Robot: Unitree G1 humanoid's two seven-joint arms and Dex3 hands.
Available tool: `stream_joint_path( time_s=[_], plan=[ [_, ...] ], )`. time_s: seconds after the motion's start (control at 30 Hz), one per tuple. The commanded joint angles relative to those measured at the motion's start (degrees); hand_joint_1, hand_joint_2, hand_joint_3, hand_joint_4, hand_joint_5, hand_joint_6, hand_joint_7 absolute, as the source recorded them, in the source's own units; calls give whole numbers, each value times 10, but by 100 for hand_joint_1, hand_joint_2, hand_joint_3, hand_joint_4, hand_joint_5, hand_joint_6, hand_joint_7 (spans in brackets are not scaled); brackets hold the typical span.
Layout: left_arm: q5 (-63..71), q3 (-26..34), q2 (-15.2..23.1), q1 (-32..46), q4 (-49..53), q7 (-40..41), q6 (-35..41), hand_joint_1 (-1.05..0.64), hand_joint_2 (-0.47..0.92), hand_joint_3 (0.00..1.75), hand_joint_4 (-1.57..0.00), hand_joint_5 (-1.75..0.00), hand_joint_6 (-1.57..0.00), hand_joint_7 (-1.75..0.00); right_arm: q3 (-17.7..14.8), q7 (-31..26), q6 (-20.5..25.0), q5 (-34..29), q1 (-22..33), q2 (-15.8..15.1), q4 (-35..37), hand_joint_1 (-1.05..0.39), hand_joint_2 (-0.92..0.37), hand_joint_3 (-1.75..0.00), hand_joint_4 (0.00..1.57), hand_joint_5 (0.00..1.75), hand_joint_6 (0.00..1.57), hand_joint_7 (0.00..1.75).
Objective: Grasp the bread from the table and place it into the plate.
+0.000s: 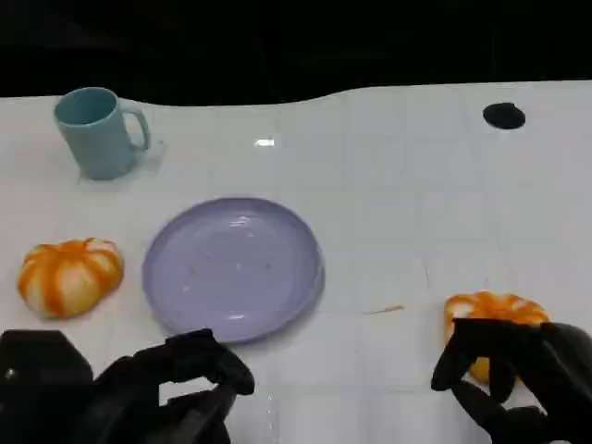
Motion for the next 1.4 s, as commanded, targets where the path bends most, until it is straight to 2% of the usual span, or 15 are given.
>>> stream_joint_path(
  time_s=[0.03, 0.8, 0.93, 1.0, 1.07, 1.23, 1.4],
  plan=[
    [-1, 9, 7, 2, 3, -2, -3, -32, 77, 80, -67, -175, -59, -147, 1, 0, 2, 4, 1, 0, -3, -10, -37, -110, 90, 164, 92, 114],
    [0, 13, 9, 2, 4, -7, -6, -33, 77, 80, -67, -175, -60, -146, 0, 2, 4, 4, 1, 0, -8, -10, -36, -113, 90, 161, 92, 113],
    [-1, 13, 8, 2, 6, -9, -9, -33, 77, 80, -67, -175, -60, -146, -1, 3, 15, 7, 4, 6, -15, -9, -39, -109, 87, 169, 88, 106],
    [-1, 13, 8, 3, 7, -9, -9, -33, 77, 80, -68, -175, -60, -145, -1, 1, 18, 4, 5, 8, -21, -7, -38, -109, 84, 172, 88, 96],
    [-1, 14, 8, 3, 7, -9, -9, -33, 77, 80, -68, -175, -60, -145, -2, -1, 19, -3, 4, 8, -28, -7, -37, -108, 82, 167, 89, 89],
    [-1, 14, 10, 2, 6, -10, -7, -35, 77, 79, -68, -175, -61, -145, -6, -5, 29, -22, 4, 8, -43, -13, -38, -99, 80, 130, 90, 72],
    [-2, 15, 9, 2, 4, -8, -4, -34, 78, 79, -68, -175, -61, -145, -12, -4, 41, -48, 2, 3, -60, -22, -39, -91, 75, 117, 85, 62]
  ],
)
